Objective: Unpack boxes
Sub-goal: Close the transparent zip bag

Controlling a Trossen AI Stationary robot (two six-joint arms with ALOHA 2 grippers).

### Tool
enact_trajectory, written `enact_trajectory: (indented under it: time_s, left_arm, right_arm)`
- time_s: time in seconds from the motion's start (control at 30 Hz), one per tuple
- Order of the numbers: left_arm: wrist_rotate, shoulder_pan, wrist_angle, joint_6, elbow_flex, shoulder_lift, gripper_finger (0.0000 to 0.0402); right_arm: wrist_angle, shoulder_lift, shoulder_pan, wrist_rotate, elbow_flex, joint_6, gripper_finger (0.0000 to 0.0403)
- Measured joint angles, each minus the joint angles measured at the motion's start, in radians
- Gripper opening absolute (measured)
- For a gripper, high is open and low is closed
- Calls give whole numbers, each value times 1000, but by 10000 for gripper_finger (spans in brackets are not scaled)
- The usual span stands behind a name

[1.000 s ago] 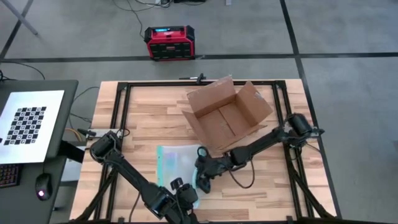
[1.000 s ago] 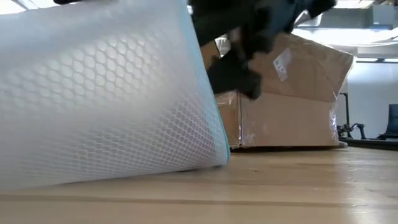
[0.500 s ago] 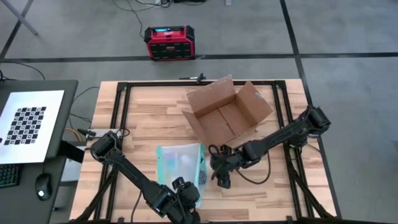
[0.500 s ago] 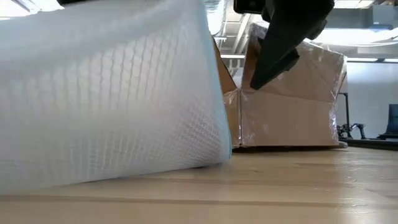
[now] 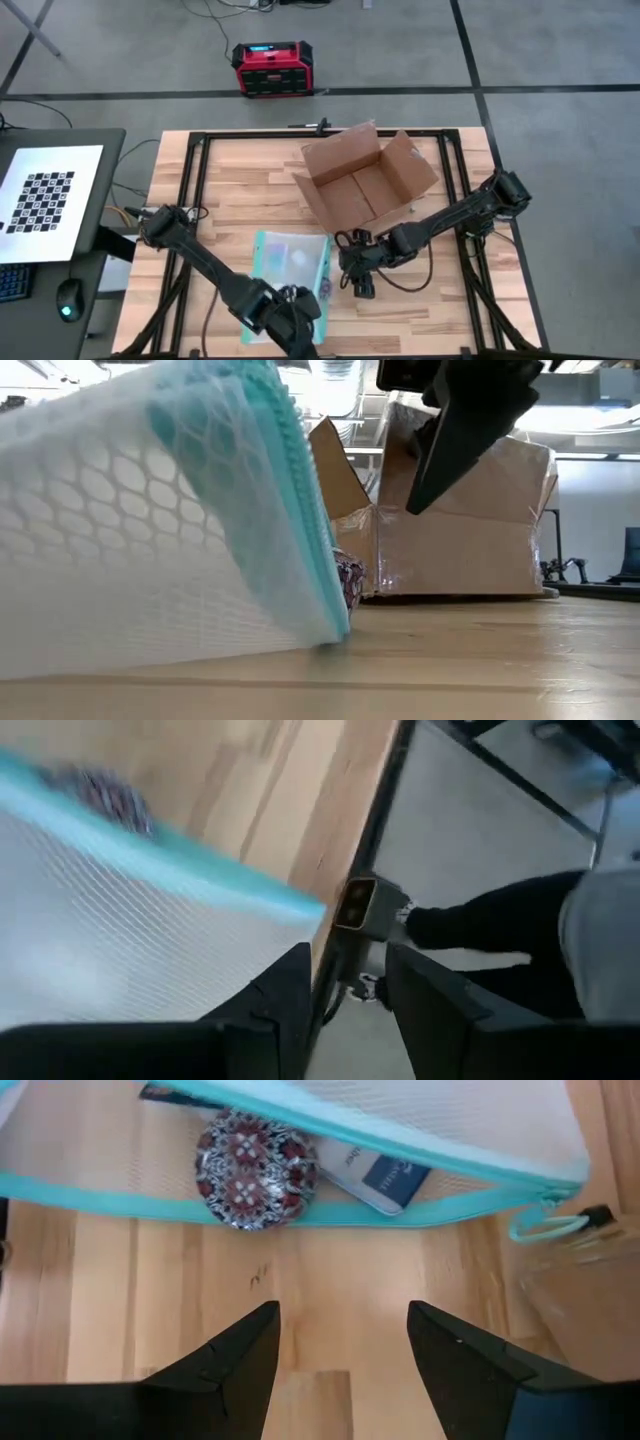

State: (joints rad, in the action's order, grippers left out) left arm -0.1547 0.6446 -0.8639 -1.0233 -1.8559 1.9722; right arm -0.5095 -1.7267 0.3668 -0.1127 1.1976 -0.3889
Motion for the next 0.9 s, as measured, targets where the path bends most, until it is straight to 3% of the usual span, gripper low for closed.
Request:
enact_trajectory:
  time_s: [0.1,0.2,0.27,0.37,0.47,0.7,0.9]
  left_arm:
    - [-28,-53,-162,141,-8,-39,113]
    - [-121,-132,-395,307,-7,-44,113]
    - [-156,-197,-455,448,-3,-42,112]
    - [-100,-296,-334,693,56,-52,112]
    - [2,-389,-248,868,190,-76,112]
    - [255,-567,87,1020,545,-172,112]
    - [427,-661,343,1086,628,-215,112]
  right_arm:
    - [5,0,-13,0,0,-30,211]
    - [15,0,-25,0,0,-92,211]
    - [24,0,-32,0,0,-161,211]
    - [24,0,-27,-22,-2,-274,211]
    - [30,0,5,-96,-28,-397,211]
    - [92,-1,115,-196,-128,-725,211]
    - [173,-1,180,-229,-180,-862,211]
